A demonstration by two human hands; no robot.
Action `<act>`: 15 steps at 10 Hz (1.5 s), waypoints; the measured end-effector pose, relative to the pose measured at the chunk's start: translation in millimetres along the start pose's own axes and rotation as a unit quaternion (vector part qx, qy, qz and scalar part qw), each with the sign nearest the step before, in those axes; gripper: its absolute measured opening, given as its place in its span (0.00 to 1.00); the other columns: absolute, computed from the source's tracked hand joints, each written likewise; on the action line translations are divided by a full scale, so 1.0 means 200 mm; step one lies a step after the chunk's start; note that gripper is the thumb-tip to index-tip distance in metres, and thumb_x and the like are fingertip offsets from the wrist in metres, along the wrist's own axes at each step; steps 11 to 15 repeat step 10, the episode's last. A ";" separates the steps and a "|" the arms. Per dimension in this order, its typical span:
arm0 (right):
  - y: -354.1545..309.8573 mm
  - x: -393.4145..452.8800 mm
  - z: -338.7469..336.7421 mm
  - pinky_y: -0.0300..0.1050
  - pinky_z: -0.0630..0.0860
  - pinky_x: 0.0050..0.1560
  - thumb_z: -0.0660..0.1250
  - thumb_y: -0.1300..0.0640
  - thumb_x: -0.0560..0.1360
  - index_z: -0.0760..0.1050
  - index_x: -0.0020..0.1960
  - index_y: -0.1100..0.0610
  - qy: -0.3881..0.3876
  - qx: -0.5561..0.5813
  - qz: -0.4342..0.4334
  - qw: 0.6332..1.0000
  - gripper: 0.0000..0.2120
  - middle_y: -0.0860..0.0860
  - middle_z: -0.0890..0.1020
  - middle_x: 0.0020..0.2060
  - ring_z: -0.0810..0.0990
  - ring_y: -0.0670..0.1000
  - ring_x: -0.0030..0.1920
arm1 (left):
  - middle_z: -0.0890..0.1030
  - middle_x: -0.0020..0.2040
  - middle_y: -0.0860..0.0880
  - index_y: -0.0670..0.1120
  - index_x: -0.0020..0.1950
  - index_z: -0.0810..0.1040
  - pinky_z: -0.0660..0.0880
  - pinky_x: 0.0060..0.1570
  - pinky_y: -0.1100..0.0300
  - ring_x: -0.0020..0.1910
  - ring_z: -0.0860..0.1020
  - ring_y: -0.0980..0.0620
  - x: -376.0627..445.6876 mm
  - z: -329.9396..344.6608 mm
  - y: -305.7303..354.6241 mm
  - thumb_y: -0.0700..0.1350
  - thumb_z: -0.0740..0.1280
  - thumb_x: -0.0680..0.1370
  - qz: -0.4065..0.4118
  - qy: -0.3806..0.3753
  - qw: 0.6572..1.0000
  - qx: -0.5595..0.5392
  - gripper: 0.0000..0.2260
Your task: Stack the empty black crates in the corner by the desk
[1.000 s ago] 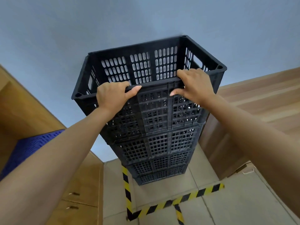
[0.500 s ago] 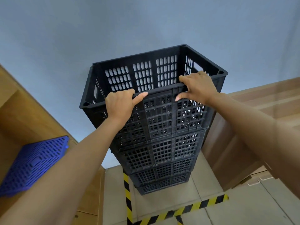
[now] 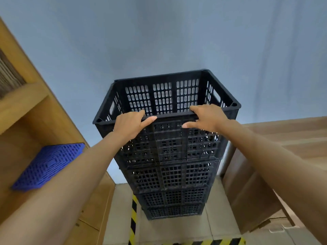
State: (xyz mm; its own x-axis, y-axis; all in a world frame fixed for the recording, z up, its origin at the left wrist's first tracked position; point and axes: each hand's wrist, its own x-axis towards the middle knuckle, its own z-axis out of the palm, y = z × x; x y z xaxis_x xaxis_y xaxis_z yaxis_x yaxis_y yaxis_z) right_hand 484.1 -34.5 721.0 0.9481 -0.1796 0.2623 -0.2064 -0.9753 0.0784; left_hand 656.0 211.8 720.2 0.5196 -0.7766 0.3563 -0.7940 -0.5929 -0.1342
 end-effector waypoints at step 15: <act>-0.07 0.44 -0.07 0.49 0.79 0.52 0.55 0.43 0.81 0.78 0.43 0.53 -0.195 0.170 0.061 0.964 0.19 0.48 0.84 0.38 0.83 0.48 0.39 | 0.80 0.35 0.53 0.47 0.40 0.78 0.76 0.38 0.56 0.37 0.80 0.51 0.29 -0.05 -0.16 0.52 0.58 0.80 0.000 -0.109 0.982 -0.153 0.15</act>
